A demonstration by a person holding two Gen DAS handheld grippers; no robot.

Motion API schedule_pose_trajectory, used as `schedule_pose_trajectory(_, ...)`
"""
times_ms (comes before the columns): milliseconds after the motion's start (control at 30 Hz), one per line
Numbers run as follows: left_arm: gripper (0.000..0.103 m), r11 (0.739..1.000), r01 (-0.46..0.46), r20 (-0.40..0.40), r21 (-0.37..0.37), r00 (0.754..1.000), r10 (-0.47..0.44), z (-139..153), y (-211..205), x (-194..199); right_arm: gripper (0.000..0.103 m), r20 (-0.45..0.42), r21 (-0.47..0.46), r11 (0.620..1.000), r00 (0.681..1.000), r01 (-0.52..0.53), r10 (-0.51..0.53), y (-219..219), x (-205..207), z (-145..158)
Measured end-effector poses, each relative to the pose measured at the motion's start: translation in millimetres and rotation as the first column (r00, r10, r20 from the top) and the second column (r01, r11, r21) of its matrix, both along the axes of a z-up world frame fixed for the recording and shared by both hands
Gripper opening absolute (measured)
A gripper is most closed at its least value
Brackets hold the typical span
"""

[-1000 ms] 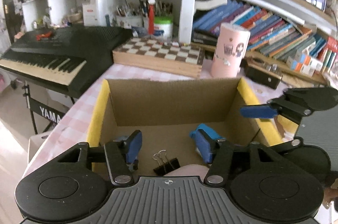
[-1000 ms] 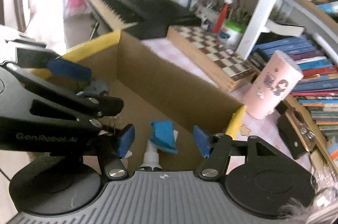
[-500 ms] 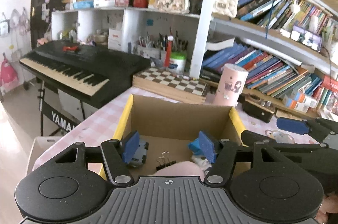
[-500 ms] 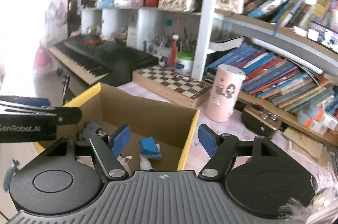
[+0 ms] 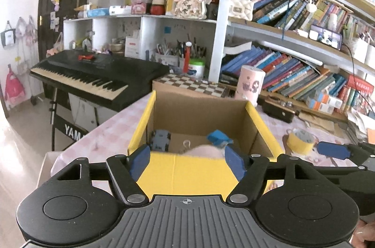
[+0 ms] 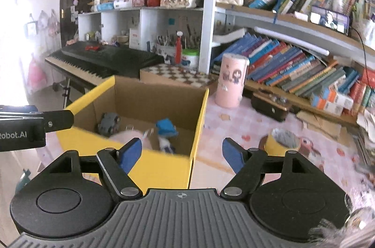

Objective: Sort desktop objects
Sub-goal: 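Withdraw both open tools up out of the yellow box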

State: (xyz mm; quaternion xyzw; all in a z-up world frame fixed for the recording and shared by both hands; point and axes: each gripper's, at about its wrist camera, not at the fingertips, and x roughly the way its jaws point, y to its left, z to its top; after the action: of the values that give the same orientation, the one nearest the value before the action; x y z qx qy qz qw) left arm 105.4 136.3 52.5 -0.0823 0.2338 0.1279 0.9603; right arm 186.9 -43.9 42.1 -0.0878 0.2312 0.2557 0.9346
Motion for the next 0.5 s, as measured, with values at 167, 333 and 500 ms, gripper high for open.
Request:
schedule_pose_trajectory(167,0.073,1.000,-0.002,-0.023,-0.008,1.000,0.002,-5,-7,-28,0.074,-0.028,-0.007,1.000,0.999,0.021,-0.021,-8,-31,-6)
schedule_pose_trajectory(333,0.075,1.000,0.012,-0.057,0.002,0.998,-0.012,-13,-16,-57,0.076,-0.057,-0.009,0.999,0.998,0.036,-0.037,-16,-65,-13)
schedule_pose_trajectory(500,0.079,1.000,0.018,-0.095,-0.005,0.995,-0.018,-20,-18,-80,0.077,-0.085,-0.012,0.999,0.995,0.045,-0.046,-23,-95,-20)
